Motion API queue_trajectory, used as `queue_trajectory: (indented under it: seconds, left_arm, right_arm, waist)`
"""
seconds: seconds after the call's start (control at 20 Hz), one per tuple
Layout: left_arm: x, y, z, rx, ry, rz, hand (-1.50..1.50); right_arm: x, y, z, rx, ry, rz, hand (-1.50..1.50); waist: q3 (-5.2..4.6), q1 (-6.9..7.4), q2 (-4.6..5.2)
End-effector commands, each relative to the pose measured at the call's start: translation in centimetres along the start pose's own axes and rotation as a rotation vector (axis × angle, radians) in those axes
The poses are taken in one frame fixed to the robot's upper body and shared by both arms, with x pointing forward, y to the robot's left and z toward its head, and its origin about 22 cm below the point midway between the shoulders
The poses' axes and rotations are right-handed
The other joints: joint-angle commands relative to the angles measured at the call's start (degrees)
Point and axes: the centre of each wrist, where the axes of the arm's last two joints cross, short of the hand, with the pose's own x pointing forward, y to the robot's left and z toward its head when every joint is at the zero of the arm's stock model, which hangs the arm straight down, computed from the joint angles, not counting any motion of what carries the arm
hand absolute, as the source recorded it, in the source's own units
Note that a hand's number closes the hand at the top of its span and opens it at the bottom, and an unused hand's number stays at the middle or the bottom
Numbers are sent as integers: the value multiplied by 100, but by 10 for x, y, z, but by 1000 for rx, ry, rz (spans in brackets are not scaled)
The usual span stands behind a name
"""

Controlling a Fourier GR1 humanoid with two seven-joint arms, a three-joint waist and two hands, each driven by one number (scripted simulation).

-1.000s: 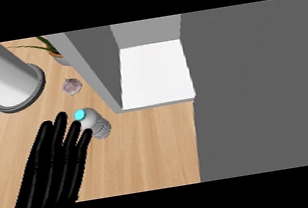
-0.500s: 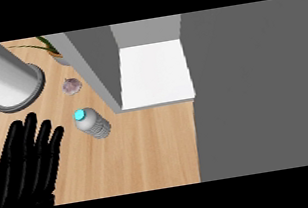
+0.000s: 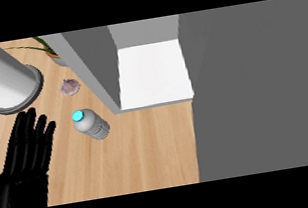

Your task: Pick up the bottled water, place it into the cabinet and close the cabinet

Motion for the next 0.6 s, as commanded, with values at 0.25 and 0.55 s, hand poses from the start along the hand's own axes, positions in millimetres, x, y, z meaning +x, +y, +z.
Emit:
queue_trajectory:
  seconds: [0.25,0.55]
  left_arm:
    - [-52,37,-49,-5,9,-80,-150]
    - [-80,68,-50,2,21,-79,-150]
  right_arm:
    - [33,6,16,56,-94,-71,-150]
    - [45,13,27,73,-83,-71,-150]
  waist:
    - [1,-43,22]
    - [-5,-37,9]
